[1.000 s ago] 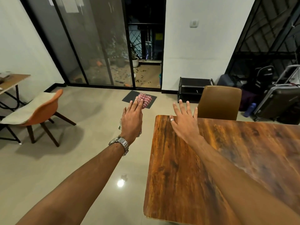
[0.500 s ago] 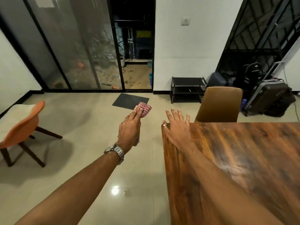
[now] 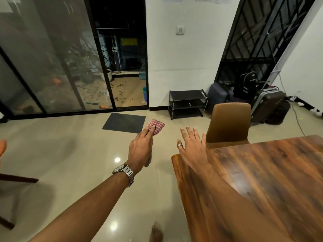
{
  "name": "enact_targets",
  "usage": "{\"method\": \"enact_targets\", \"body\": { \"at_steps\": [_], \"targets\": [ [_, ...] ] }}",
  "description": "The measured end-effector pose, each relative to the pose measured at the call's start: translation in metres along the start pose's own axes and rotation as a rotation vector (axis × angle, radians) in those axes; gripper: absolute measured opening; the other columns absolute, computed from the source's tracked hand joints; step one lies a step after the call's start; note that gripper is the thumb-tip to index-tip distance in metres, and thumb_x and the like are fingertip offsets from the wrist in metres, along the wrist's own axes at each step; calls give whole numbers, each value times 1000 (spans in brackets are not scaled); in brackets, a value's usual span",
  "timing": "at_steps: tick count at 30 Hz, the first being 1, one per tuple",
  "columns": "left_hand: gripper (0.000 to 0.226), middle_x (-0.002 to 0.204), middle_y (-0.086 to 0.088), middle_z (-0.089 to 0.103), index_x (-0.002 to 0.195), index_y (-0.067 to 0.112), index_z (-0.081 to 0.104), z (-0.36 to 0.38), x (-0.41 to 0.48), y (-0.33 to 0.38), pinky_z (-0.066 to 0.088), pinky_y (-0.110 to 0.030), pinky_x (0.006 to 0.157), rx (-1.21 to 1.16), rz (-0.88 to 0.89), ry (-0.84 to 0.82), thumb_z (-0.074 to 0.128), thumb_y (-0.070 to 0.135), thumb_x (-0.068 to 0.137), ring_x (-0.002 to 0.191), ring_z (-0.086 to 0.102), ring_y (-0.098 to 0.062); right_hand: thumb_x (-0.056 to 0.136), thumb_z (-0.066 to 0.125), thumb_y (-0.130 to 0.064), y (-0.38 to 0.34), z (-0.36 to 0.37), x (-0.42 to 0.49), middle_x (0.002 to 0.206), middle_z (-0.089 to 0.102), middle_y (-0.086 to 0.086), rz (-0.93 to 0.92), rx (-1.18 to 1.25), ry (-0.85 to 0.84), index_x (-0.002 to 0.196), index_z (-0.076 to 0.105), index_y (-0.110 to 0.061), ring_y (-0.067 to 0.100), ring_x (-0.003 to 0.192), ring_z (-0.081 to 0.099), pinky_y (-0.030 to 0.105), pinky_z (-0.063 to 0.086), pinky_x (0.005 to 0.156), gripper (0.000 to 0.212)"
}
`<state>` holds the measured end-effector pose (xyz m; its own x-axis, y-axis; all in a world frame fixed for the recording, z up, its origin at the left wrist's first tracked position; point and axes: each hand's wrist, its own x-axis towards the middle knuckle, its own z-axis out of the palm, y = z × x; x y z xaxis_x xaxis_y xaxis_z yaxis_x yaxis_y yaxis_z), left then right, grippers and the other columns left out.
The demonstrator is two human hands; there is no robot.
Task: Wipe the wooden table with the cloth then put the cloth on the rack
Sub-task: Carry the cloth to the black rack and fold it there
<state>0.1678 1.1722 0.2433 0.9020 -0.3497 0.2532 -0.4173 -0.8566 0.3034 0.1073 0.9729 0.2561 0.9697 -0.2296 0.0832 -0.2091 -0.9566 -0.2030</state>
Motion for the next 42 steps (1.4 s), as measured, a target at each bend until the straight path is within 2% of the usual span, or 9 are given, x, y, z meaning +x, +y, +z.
{"method": "enact_targets", "body": {
  "at_steps": [7,14,19,23,27,36,39,42],
  "targets": [
    [53,165,1,26,159,27,22,53,135,-35,55,-43,91,-23,11,-36,37,24,108,132,51,-28,101,25,-51,22,32,131,165,14,2,56,19,9,156,13,-29,24,153,4,56,0,121,61],
    [50,164,-1,30,158,26,28,92,258,-27,50,-48,97,-84,52,-66,36,24,109,135,49,-30,101,26,-50,57,39,240,164,18,3,105,2,40,156,17,-27,27,153,8,58,3,121,60],
    [49,160,-7,38,155,21,37,119,314,-6,51,-48,96,-169,95,-63,42,18,106,130,54,-32,102,27,-49,77,40,283,164,19,4,145,-18,49,156,18,-26,27,152,9,58,3,121,60],
    [50,162,-3,33,157,24,31,142,356,14,49,-45,97,-159,138,-112,38,21,108,134,50,-29,101,26,-51,103,40,314,164,18,4,200,-21,60,156,18,-27,27,152,9,57,4,121,60],
    [50,162,-2,35,157,25,31,164,404,34,50,-44,92,-162,198,-124,36,21,108,131,52,-29,101,26,-51,134,39,349,165,16,4,247,-2,72,156,16,-27,27,153,7,56,1,121,60],
    [50,164,3,31,158,28,28,212,533,63,49,-41,91,-212,285,-109,33,25,108,127,52,-25,101,29,-48,192,34,461,164,18,5,317,-17,105,155,20,-25,28,152,8,58,3,121,60],
    [51,165,5,28,158,29,26,233,561,68,52,-42,88,-203,355,-132,32,27,107,123,56,-24,102,29,-49,204,37,483,164,18,5,343,-18,148,156,19,-25,27,152,7,57,3,121,60],
    [51,164,3,29,158,26,28,248,579,78,52,-40,88,-222,346,-143,33,25,107,123,56,-24,102,27,-50,214,45,495,164,17,5,368,-6,130,156,18,-26,28,152,7,56,1,121,60]
  ]
}}
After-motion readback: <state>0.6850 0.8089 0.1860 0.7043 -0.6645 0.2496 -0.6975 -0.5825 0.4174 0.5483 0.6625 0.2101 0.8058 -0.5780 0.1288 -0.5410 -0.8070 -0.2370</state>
